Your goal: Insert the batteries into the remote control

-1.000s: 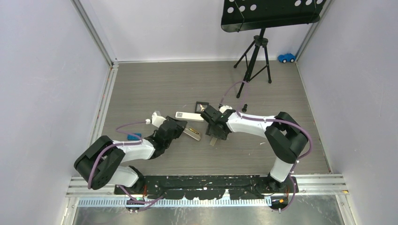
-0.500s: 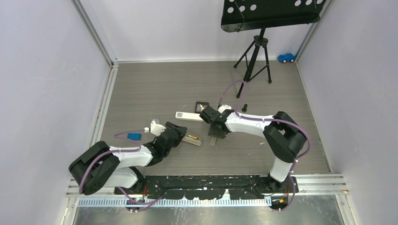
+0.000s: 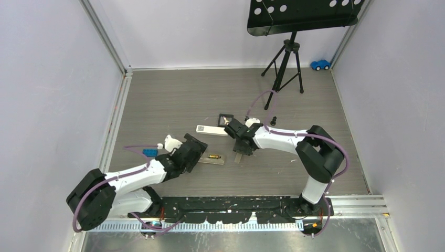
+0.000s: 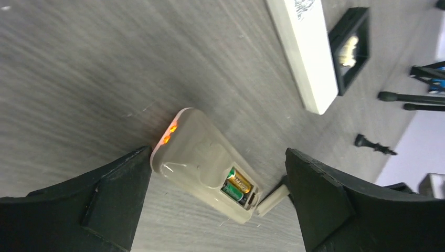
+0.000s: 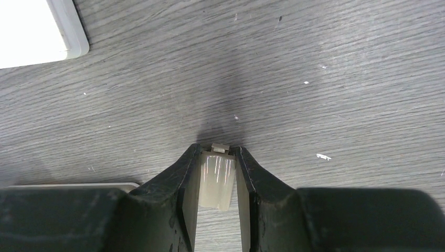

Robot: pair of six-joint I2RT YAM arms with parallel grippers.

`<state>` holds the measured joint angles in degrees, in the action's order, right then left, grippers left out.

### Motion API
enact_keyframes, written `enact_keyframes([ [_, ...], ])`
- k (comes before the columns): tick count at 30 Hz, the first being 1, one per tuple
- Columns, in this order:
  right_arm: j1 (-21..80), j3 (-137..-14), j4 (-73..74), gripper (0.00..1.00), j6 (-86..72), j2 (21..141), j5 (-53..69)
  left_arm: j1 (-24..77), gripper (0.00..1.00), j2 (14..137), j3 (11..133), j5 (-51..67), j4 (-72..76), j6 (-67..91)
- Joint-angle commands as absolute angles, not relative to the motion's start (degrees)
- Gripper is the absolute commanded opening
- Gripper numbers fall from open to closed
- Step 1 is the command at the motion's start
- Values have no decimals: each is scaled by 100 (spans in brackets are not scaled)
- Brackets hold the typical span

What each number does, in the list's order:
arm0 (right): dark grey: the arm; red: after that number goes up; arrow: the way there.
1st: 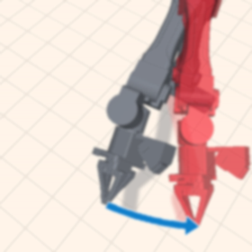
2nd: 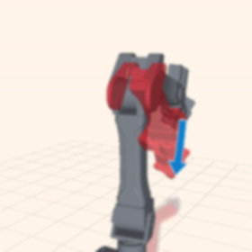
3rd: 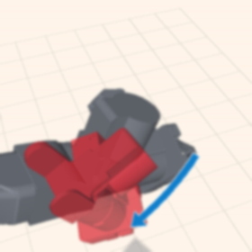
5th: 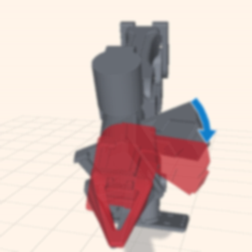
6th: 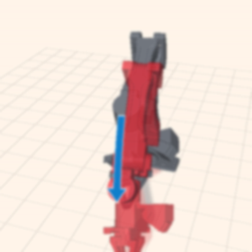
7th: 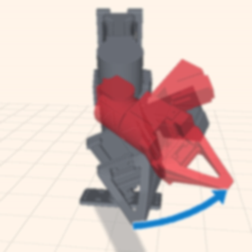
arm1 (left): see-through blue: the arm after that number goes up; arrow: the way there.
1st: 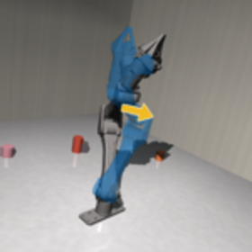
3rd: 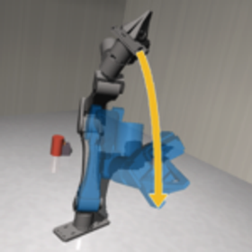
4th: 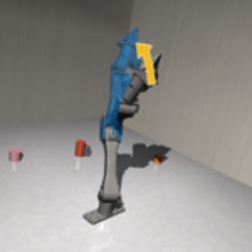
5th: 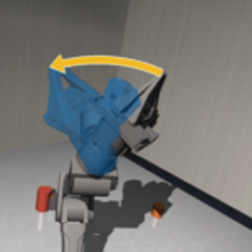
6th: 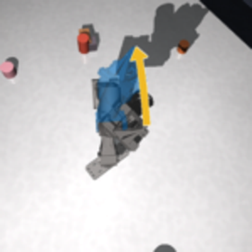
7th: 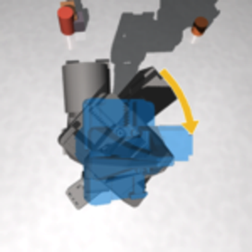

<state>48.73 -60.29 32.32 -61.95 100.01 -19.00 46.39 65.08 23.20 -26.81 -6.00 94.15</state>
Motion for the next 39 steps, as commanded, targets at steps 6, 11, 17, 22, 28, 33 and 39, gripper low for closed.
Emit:
enact_keyframes([
  [6, 4785, -5651, 3360, 20, -6491, 9703, -2115, 4658, 100, 5833, 2798, -2200, -2562, 8373],
  [11, 4718, -5472, 3204, 16, -6586, 9489, -2000, 4603, 100, 5180, 2988, -2458, -2647, 6816],
  [17, 4587, -5247, 2888, 14, -6836, 9045, -1597, 4505, 100, 4623, 3099, -1398, -1607, 5121],
  [22, 4493, -5168, 2708, 14, -7125, 8517, -1217, 4500, 100, 5034, 3301, -189, -835, 4528],
  [28, 4423, -5156, 2700, 14, -7319, 8090, -961, 4500, 99, 5808, 3279, 582, 168, 4774],
  [33, 4405, -4990, 2415, 14, -7626, 7779, -672, 4500, 93, 6363, 3251, 1200, 1058, 5099],
  [39, 4395, -4953, 2091, 14, -7857, 7566, -260, 4509, 76, 6825, 3262, 1393, 1498, 5359],
])
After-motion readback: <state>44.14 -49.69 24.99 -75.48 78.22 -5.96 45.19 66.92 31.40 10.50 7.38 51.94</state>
